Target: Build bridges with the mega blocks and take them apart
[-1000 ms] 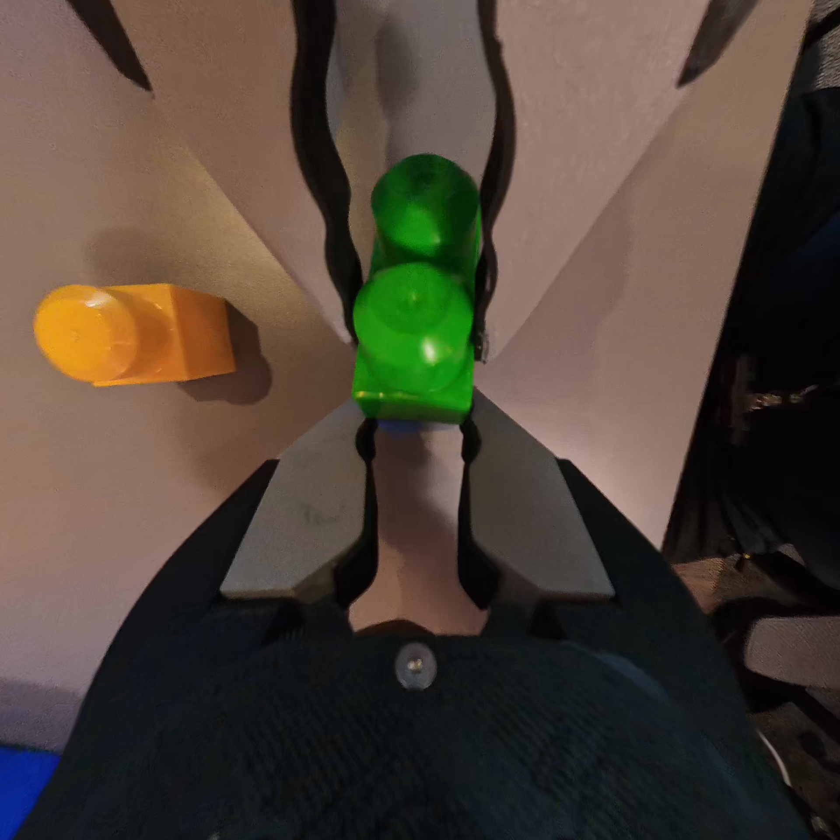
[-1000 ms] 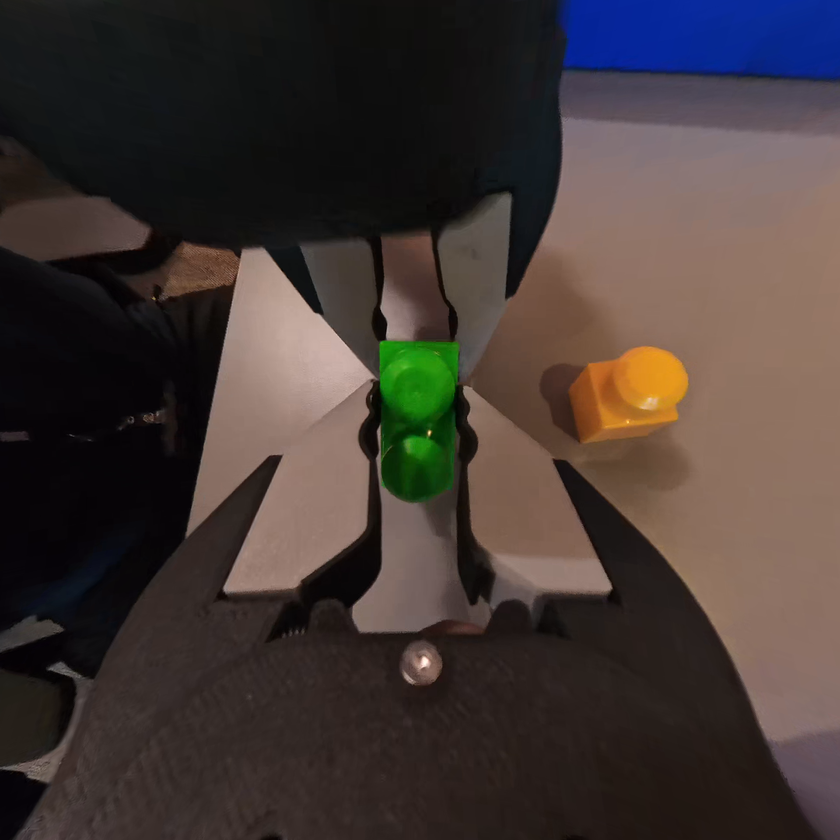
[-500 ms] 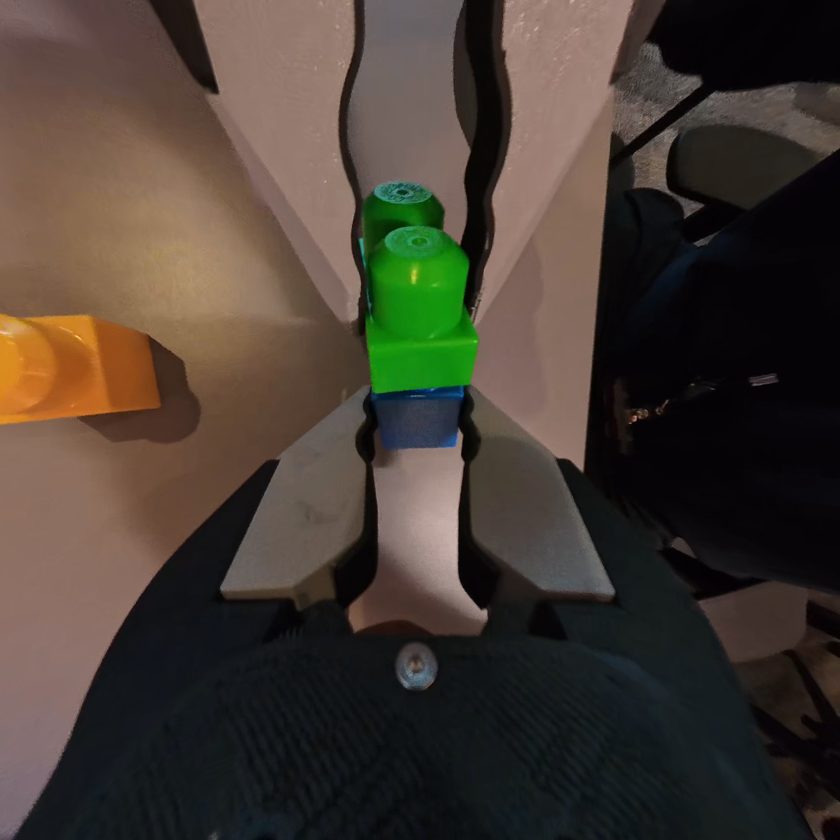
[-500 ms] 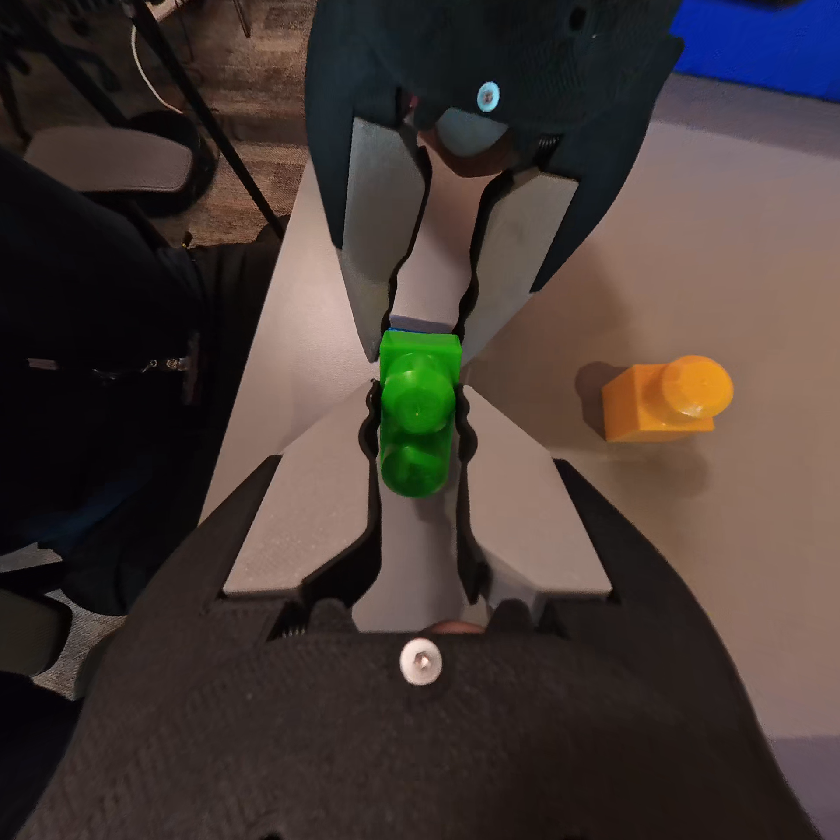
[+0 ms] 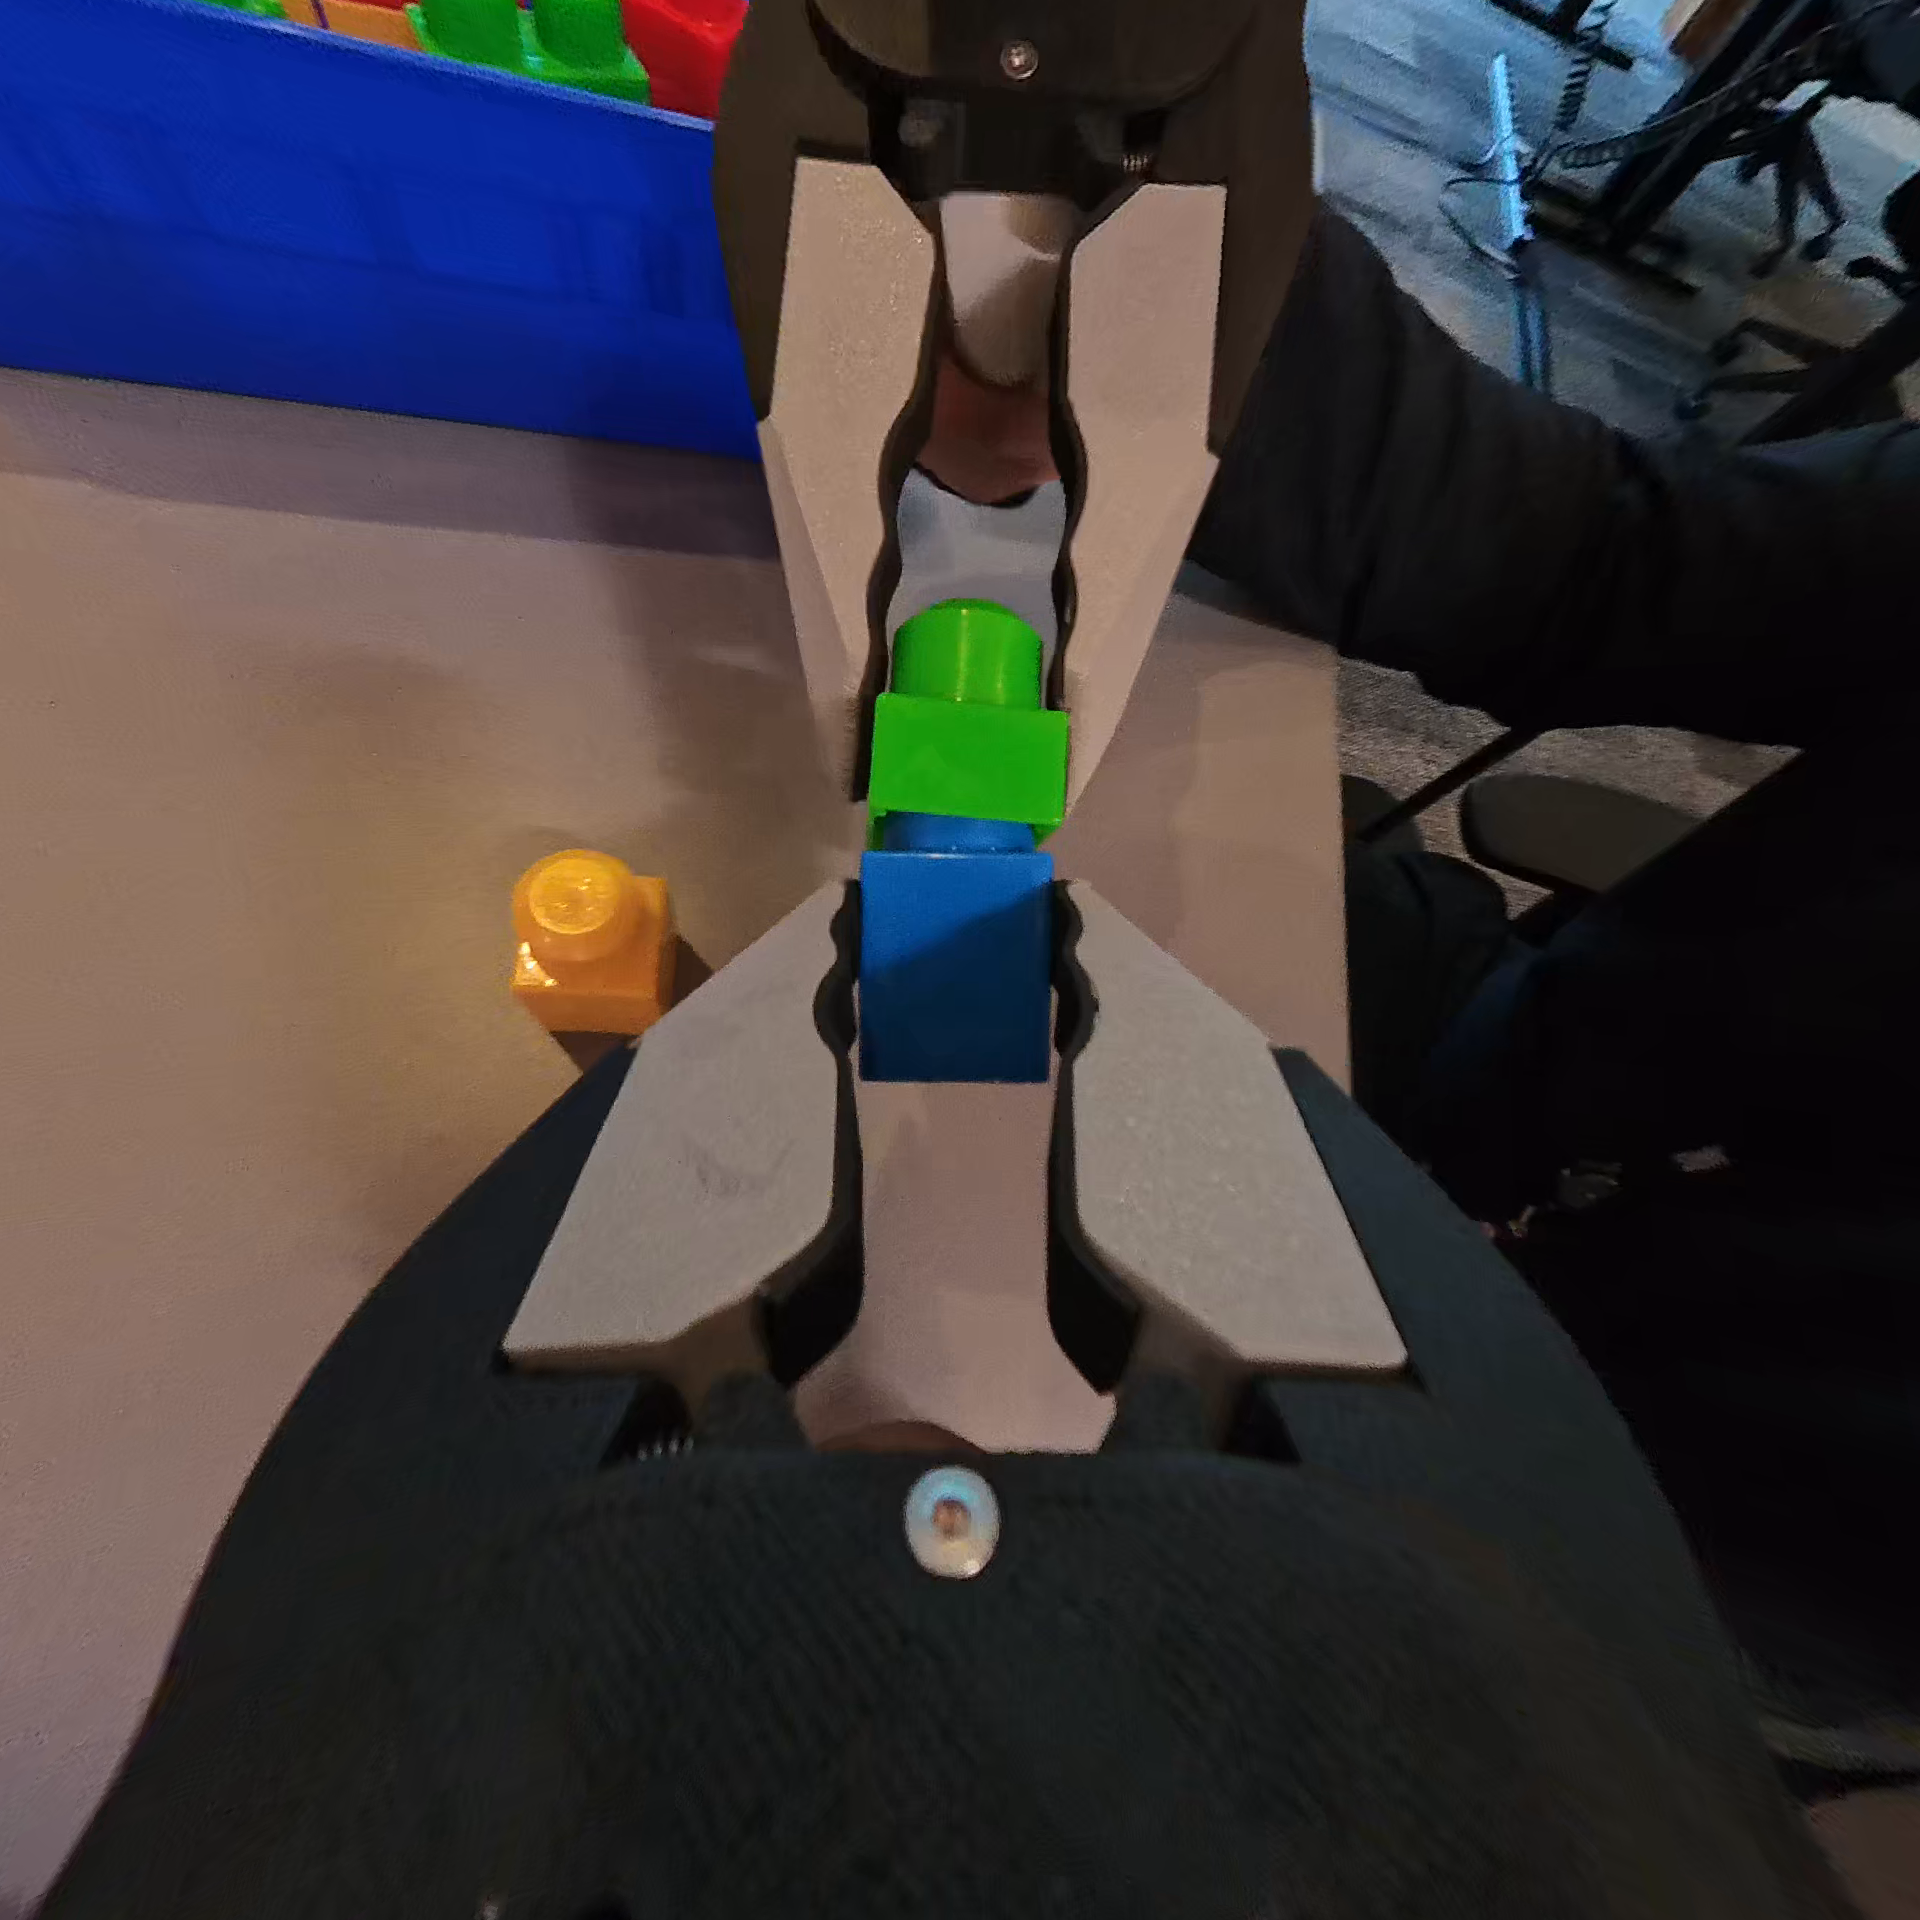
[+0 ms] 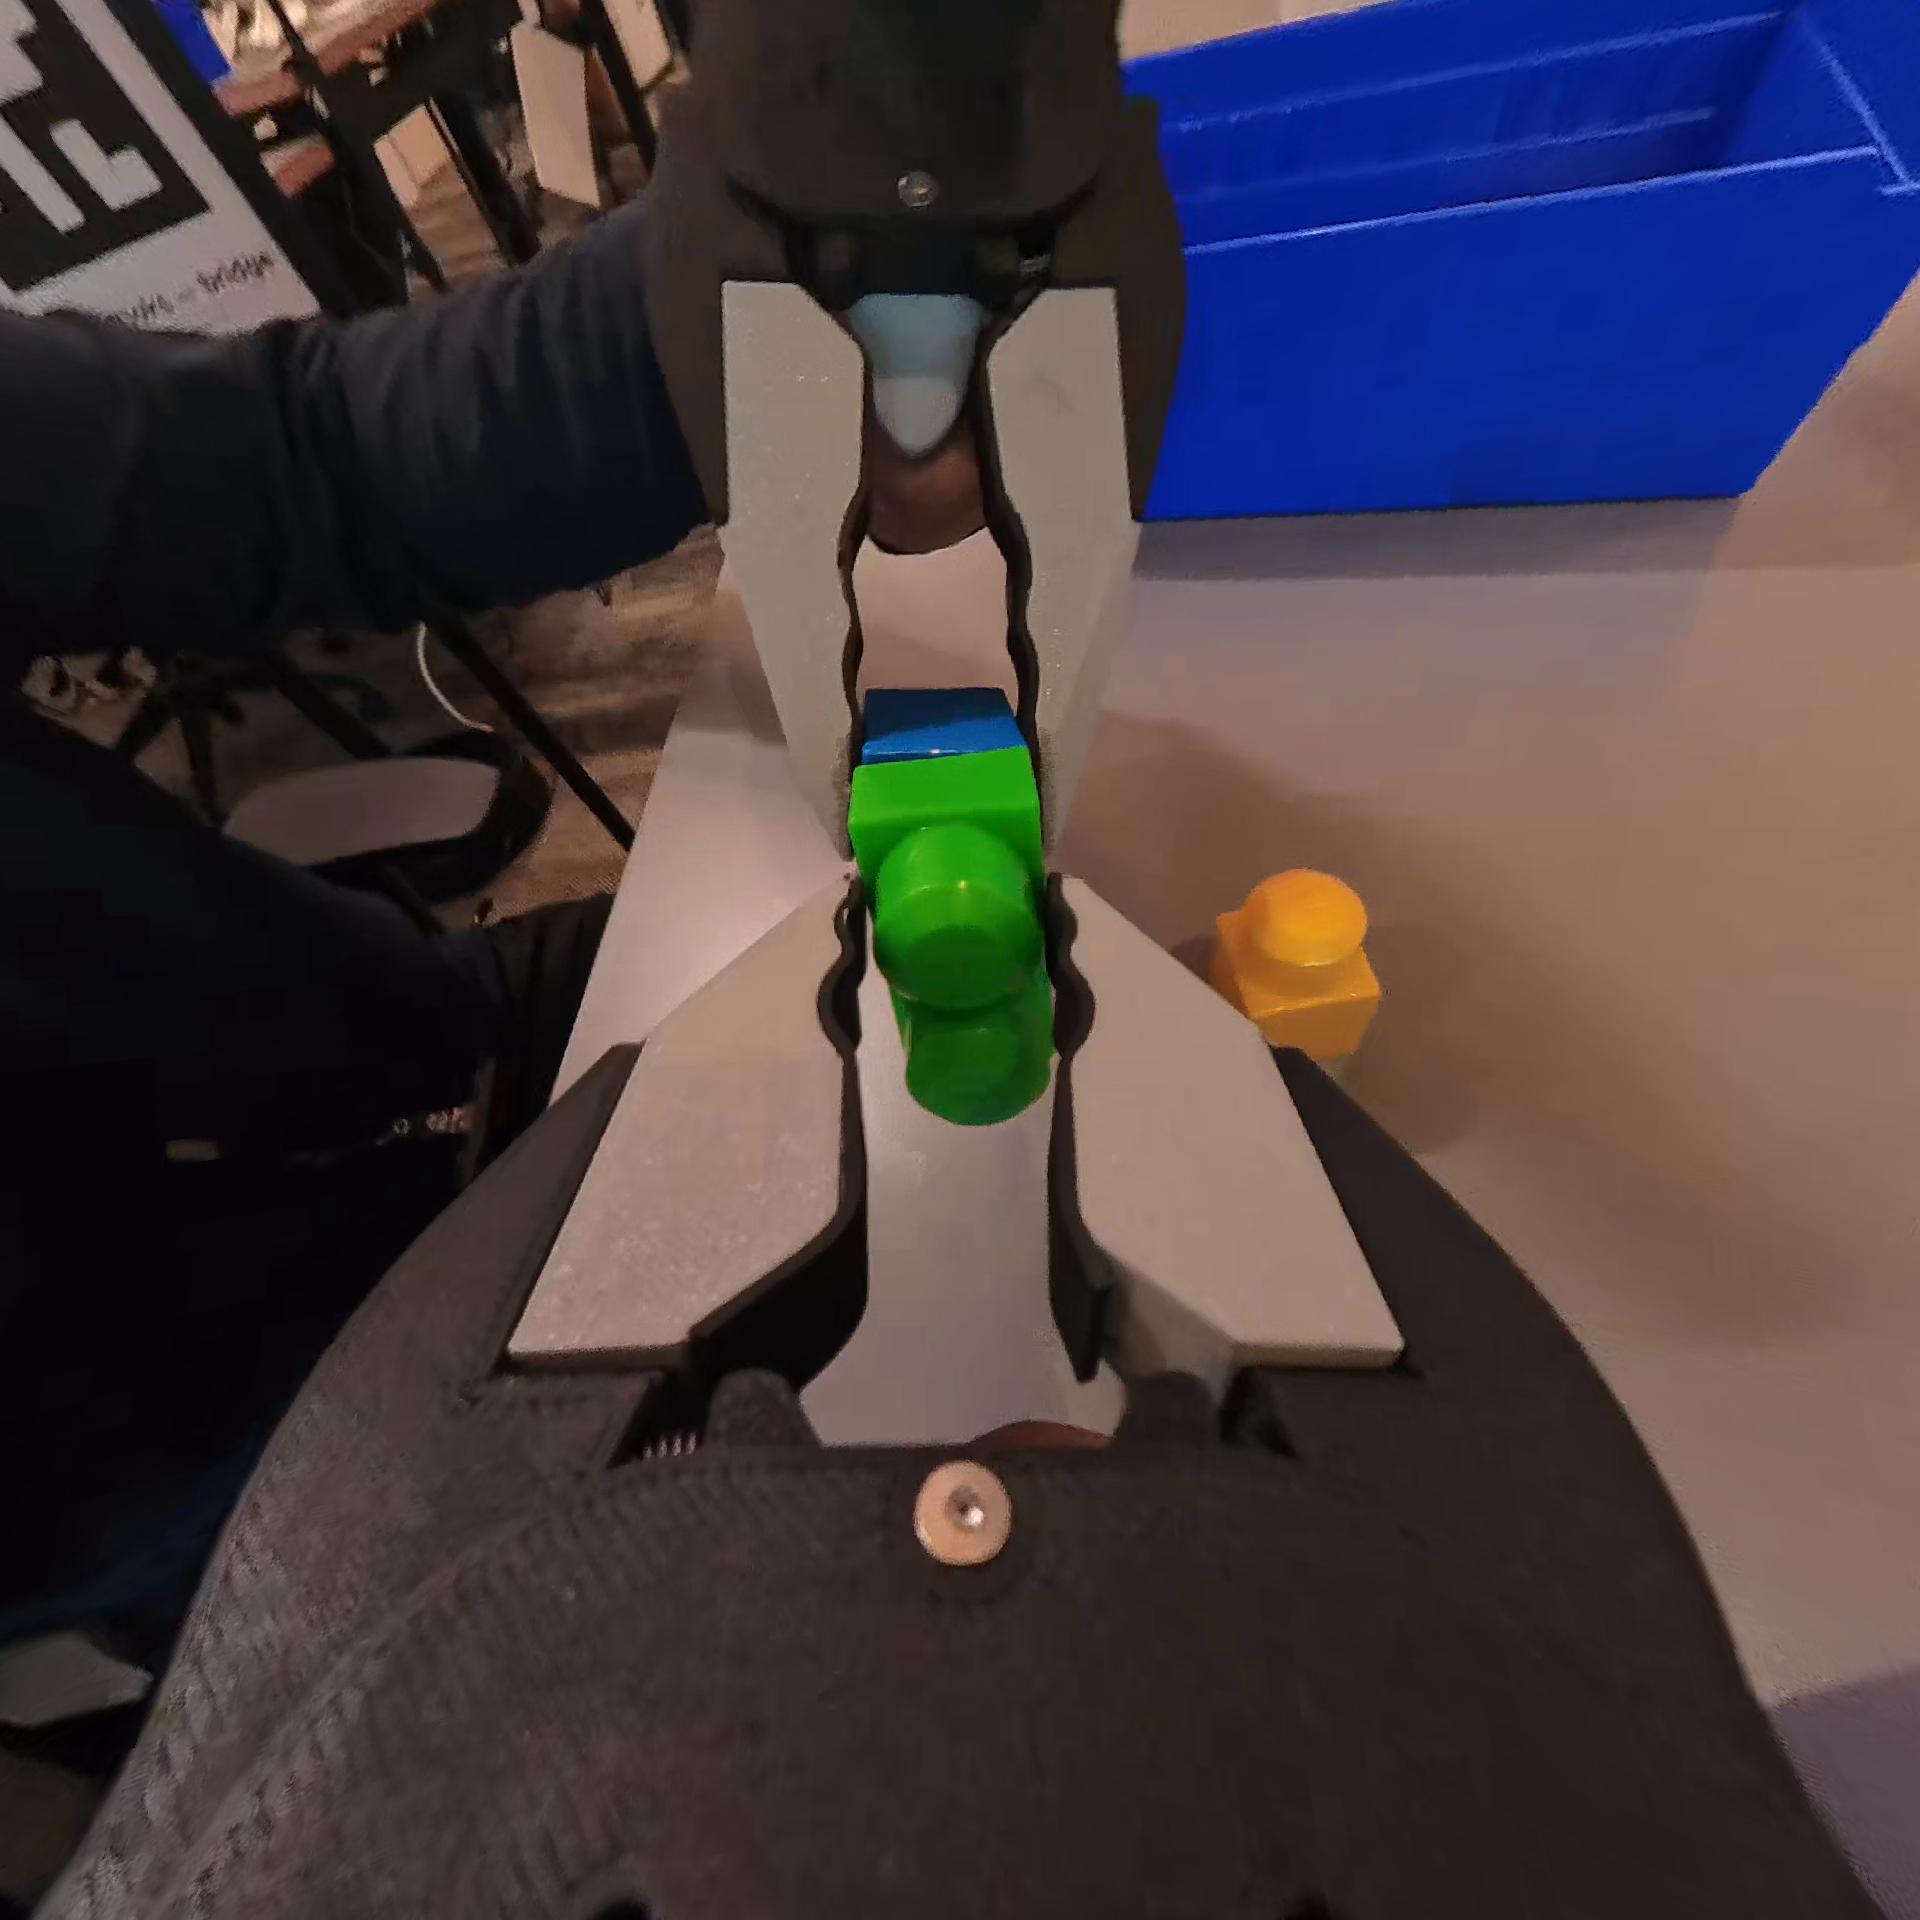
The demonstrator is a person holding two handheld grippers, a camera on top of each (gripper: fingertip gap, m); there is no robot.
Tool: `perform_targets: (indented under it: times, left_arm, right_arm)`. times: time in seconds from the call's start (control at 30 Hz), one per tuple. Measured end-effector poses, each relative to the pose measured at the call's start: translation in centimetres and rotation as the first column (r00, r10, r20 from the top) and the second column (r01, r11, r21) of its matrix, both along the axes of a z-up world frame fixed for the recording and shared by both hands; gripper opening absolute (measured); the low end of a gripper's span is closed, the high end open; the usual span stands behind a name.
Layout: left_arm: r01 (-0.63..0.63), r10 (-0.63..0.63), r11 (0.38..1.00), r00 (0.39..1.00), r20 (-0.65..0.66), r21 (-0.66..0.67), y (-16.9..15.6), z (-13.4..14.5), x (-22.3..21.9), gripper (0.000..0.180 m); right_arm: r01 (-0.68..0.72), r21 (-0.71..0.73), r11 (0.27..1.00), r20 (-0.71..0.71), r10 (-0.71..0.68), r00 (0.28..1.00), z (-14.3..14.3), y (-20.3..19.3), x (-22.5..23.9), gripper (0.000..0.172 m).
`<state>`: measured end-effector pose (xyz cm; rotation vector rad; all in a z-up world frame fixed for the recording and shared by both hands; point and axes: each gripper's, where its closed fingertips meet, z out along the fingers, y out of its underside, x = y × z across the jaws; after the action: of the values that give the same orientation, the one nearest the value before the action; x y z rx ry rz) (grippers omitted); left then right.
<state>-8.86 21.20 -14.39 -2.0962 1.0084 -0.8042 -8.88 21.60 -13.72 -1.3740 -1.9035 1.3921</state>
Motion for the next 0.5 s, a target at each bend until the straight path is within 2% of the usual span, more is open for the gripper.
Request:
perform_targets:
  times: [0.13,0.4,0.5]
  left_arm:
    - [0.016,-0.016,1.0,0.999,-0.031,0.013,-0.1,-0.1,-0.4,0.034]
    - [0.037,-0.033,0.999,0.994,-0.108,0.032,-0.6,-0.1,-1.3,0.034]
    - [0.054,-0.048,0.998,0.986,-0.157,0.031,-0.9,-0.6,-1.4,0.033]
  right_arm:
    - [-0.02,-0.127,0.992,0.012,0.021,1.0,-0.1,-0.3,-0.5,0.034]
    - [-0.028,-0.113,0.993,-0.03,0.025,0.999,-0.1,-0.7,-1.3,0.034]
    - [-0.036,-0.131,0.991,0.008,0.037,0.999,-0.5,-1.1,-1.2,0.033]
